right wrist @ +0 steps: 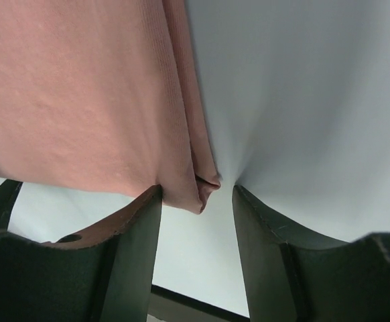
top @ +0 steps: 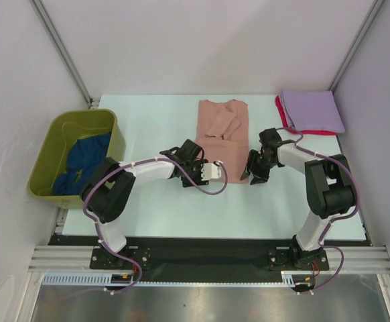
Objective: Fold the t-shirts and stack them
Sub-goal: Fold the tshirt
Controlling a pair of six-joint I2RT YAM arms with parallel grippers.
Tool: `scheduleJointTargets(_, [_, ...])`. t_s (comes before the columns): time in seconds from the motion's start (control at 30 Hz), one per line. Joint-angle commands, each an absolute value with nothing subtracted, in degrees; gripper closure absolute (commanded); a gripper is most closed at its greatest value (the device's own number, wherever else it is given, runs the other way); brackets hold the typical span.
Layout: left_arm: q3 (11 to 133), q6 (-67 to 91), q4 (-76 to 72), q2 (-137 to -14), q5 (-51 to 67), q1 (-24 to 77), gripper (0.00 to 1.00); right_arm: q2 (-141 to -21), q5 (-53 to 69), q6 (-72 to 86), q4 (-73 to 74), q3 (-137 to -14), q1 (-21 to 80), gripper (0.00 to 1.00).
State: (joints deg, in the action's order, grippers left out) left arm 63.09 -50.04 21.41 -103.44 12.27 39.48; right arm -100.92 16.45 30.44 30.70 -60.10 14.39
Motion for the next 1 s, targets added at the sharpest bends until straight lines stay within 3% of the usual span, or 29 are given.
scheduleJointTargets(0.0, [60.74,-52.73,16.01,-102.13,9.14,40.78,0.47,-101.25,15.38,31.2,27.69,-58.63,14.59,0.49])
scheduleJointTargets(0.07, [59.59,-52.56,14.77,-102.22,8.53,41.04,0.51,-101.86,15.47,31.73,26.55,-58.18,14.33,0.57])
scheduleJointTargets(0.1, [59.33,-52.21,13.11,-102.13,8.44,41.13,0.54,-101.87,15.47,31.82,26.28,-58.01,14.24,0.7])
scheduleJointTargets(0.13, [58.72,-52.03,12.31,-102.3,8.26,41.22,0.56,-101.95,15.73,31.82,25.84,-57.66,14.06,0.75])
scheduleJointTargets(0.23, [59.23,-50.37,10.81,-102.92,7.73,41.31,0.79,-101.69,16.7,32.17,25.75,-57.66,13.89,0.93])
scheduleJointTargets(0.27, [59.67,-49.93,11.07,-103.01,7.91,41.31,1.0,-101.43,16.7,32.17,25.84,-57.66,13.8,0.96])
scheduleJointTargets(0.3, [60.03,-48.79,12.21,-102.92,8.35,41.31,1.0,-100.73,16.7,31.99,25.93,-57.57,13.8,1.0])
scheduleJointTargets(0.6, [63.46,-43.69,31.36,-96.16,11.77,41.4,1.0,-91.42,18.98,29.09,36.45,-54.15,15.99,1.0])
scheduleJointTargets(0.83, [63.54,-39.91,48.32,-85.36,18.71,42.89,1.0,-74.38,21.53,31.9,49.11,-46.42,23.36,1.0])
scheduleJointTargets(0.97, [64.95,-39.99,61.13,-79.73,23.9,44.38,1.0,-64.36,24.87,35.76,56.85,-48.07,27.59,1.0])
